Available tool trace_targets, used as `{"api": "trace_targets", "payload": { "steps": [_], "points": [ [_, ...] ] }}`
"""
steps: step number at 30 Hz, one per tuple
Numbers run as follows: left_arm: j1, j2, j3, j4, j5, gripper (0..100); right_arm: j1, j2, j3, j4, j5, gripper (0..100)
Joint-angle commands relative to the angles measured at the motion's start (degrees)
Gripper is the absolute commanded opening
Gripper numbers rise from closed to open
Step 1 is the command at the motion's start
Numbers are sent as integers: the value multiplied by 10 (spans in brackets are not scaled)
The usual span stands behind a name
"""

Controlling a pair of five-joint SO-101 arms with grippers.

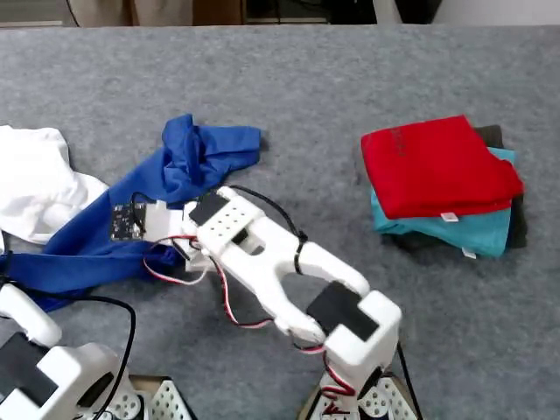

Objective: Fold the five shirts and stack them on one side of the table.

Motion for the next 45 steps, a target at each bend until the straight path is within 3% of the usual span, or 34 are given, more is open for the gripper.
{"api": "trace_targets", "payload": {
  "steps": [1,7,11,23,29,45],
  "points": [
    [0,-8,-9,-9,-1,18,19,7,-48,-7,-6,166],
    [1,-8,-13,-9,-1,18,21,15,-58,-7,-6,154],
    [1,-8,-12,-9,-1,18,21,15,-58,-11,-6,1],
    [0,-8,-10,-9,-1,18,22,15,-58,-11,-4,7],
    [1,-8,-9,-9,-1,18,18,17,-57,-11,-3,141],
    [1,-7,-9,-9,-1,18,20,82,-102,-11,-4,102]
  ]
}}
